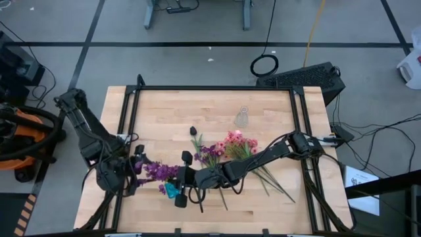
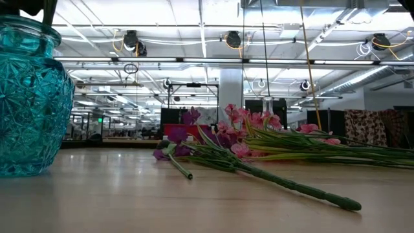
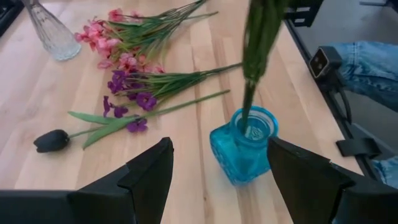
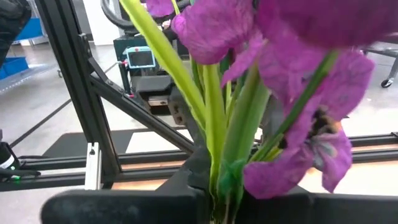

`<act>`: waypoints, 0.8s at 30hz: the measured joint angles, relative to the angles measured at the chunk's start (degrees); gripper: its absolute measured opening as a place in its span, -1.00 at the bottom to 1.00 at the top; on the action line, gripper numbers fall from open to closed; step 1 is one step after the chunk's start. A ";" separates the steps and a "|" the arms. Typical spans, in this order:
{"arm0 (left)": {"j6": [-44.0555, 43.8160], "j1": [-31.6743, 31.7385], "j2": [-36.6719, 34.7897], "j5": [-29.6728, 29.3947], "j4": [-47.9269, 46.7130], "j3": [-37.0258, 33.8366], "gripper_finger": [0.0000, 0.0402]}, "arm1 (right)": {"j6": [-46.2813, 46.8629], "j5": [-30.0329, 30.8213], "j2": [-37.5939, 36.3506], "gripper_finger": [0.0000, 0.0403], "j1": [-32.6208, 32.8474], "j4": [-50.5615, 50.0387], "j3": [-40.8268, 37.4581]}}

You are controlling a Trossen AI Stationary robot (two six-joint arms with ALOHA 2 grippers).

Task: Sort flowers into vase by color
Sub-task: Put the top violet flower into the blue vase

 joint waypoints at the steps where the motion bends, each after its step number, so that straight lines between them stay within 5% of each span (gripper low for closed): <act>1: 0.00 -0.35 0.00 -0.27 0.10 0.00 0.32 | 0.00 0.00 0.00 -0.86 0.00 0.02 0.00; 10: 0.06 -2.59 3.86 -5.49 9.92 0.00 0.32 | 0.97 0.43 0.00 -0.86 0.02 -0.29 0.00; 24: -1.49 -3.27 9.81 -7.57 10.99 0.00 0.32 | 4.10 -0.03 0.00 -0.81 0.39 -3.48 0.00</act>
